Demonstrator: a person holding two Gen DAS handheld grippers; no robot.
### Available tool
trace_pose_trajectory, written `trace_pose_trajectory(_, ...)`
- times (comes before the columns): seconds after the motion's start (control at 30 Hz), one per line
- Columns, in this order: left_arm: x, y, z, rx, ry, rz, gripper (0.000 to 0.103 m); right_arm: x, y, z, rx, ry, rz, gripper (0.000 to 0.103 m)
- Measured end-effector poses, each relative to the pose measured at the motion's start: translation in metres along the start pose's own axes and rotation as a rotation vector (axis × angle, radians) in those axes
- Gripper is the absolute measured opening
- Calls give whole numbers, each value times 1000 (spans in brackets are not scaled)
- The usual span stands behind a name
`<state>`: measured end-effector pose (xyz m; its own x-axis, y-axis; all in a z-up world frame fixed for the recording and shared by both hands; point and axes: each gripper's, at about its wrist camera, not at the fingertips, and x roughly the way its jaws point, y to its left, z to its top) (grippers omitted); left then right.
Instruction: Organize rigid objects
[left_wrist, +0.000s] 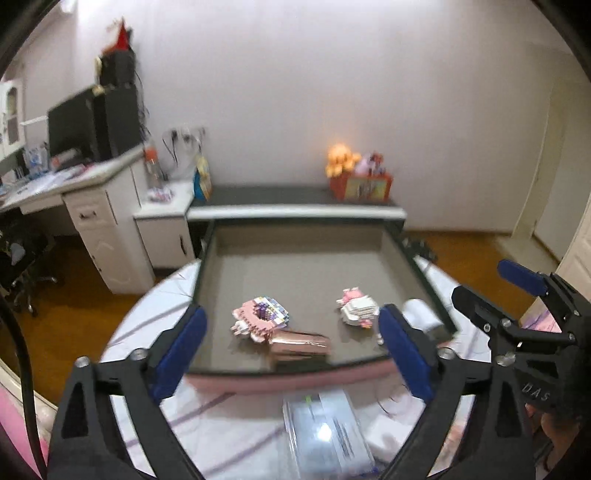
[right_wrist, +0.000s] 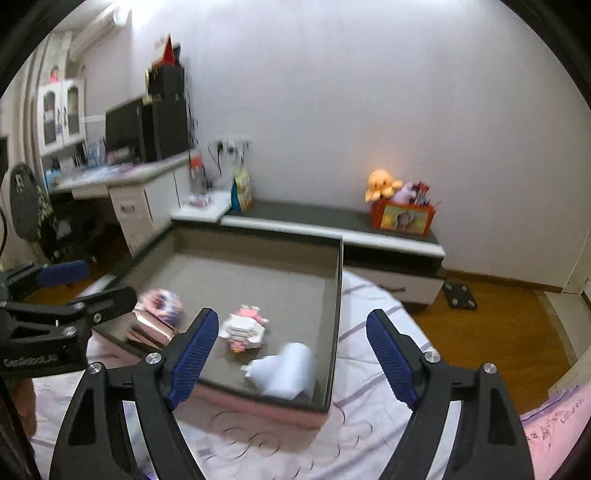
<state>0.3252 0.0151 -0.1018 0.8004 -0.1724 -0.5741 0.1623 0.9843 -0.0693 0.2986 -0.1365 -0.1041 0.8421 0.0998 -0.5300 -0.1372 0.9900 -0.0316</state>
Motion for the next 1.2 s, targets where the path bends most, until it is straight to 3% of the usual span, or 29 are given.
trace_pose_trajectory(0.1, -55, -6, -11, 7, -94, -11, 103, -47, 9, 1, 10, -81, -3, 85)
trace_pose_trajectory(0.27, -134, -13, -30, 15, -226, 51, 103, -122, 37, -7, -29, -187, -22, 85)
trace_pose_trajectory(0.4, -188, -15, -48, 6, -294, 74, 103, -179, 49, -19, -42, -269, -35, 86)
trace_pose_trajectory(0.6, -250, -17, -68, 15, -361, 20, 103, -246, 61, -36, -30, -362, -43, 86)
trace_pose_trajectory(0.73, -281, -27, -76, 20, -425, 9, 103, -277, 67, -44, -28, -389, -71, 86)
trace_pose_trajectory(0.9, -309, -36, -80, 56, -503, 99, 103, -305, 72, -50, -34, -443, -101, 86)
trace_pose_trajectory(1.2, -315, -35, -80, 39, -511, 113, 103, -323, 73, -50, -23, -494, -104, 86)
